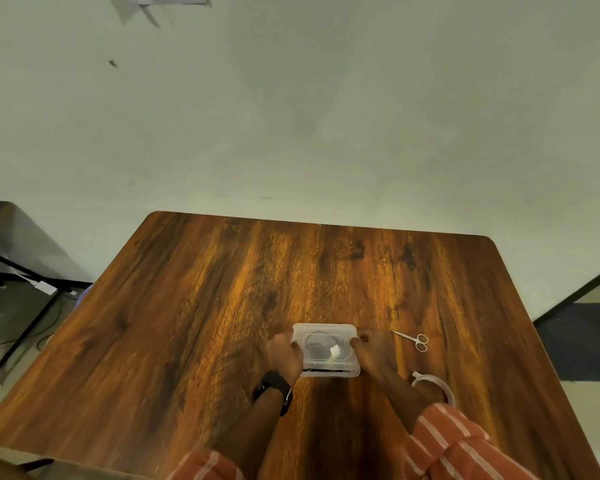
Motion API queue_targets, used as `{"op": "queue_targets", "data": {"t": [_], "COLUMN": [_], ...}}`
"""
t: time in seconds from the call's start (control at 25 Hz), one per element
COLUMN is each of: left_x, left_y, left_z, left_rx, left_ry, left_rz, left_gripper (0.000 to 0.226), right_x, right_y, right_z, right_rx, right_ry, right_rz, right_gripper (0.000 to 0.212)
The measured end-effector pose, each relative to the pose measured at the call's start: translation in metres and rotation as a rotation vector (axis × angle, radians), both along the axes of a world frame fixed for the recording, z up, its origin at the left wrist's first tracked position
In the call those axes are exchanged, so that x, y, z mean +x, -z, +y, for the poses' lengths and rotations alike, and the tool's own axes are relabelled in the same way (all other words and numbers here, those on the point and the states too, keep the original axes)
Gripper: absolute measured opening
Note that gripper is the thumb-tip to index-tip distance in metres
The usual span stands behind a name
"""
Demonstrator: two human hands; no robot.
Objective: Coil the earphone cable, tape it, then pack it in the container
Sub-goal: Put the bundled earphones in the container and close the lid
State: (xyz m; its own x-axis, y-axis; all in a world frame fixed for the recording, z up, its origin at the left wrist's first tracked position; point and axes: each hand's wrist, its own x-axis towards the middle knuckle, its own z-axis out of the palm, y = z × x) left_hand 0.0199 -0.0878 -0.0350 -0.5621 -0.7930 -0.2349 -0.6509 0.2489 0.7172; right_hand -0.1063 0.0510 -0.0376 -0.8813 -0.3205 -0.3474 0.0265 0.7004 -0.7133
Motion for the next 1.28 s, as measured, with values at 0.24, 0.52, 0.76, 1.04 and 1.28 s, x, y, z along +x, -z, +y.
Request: {"op": "queue_targets", "data": {"t": [0.24, 0.52, 0.76, 1.04, 1.28], "left_x": [0.031, 0.035, 0.023, 0.02, 0.021], "left_y": [0.014, 0.017, 0.003, 0.008, 0.011], "left_z": [0.013, 0.005, 0.0, -0.006, 0.013], "left_rx": [0.083, 0.331, 0.607, 0.599, 0.076], "left_ry": [-0.004, -0.046, -0.239, -0.26, -0.067], "left_rz": [0.084, 0.141, 0.114, 0.025, -0.097], "left_gripper": [0.018, 0.025, 0.007, 0.018, 0.013], "right_x": [0.022, 0.021, 0.019, 0.032, 0.049], "right_y": [0.018, 0.026, 0.024, 0.028, 0.02], "right_z": [0.021, 0.033, 0.027, 0.027, 0.024], "right_rx": [-0.142, -0.24, -0.173, -0.303, -0.04], "right_ry": [0.023, 0.17, 0.245, 0.432, 0.143], "right_rz": [-0.033, -0.271, -0.383, -0.419, 0.113], "right_gripper": [0.029, 0.01, 0.021, 0.019, 0.019]}}
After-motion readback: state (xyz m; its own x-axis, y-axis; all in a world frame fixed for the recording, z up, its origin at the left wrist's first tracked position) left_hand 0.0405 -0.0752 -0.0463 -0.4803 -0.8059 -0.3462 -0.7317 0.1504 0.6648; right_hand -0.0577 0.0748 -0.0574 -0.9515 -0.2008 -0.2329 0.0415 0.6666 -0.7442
